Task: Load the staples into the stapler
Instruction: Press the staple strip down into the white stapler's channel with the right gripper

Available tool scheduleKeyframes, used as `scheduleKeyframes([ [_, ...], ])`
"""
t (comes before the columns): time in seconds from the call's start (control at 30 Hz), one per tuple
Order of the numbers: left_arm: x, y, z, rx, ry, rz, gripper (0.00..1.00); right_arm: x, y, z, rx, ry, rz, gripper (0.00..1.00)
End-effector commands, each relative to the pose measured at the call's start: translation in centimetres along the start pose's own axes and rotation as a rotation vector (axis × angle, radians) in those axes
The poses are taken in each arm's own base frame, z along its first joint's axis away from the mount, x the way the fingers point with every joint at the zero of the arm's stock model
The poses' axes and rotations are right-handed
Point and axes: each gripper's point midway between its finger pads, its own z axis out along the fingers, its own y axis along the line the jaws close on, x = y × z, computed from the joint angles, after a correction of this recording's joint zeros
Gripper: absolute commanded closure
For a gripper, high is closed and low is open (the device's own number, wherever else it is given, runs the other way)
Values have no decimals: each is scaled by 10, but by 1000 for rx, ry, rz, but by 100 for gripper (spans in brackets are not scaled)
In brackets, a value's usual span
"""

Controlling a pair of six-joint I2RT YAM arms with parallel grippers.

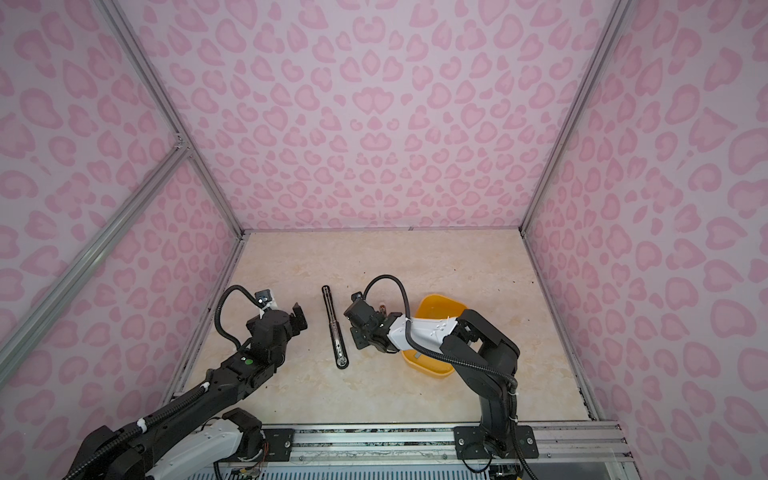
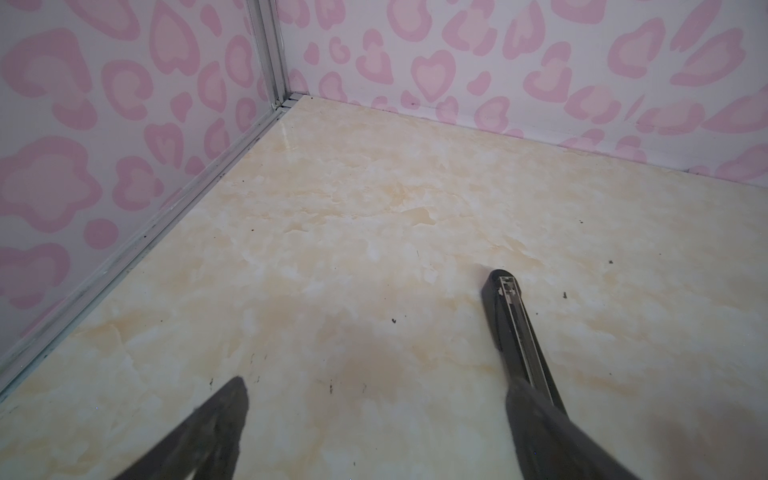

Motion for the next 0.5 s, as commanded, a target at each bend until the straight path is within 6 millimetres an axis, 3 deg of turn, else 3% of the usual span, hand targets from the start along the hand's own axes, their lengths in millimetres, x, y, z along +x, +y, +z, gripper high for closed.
scheduleKeyframes([
  [0.0,-7,0,-1,-1,-30,-27,2,6,-2,3,13,14,6,93],
  [0.47,-7,0,-1,-1,-31,-29,2,-8,-6,-16,12,-46,-16,93],
])
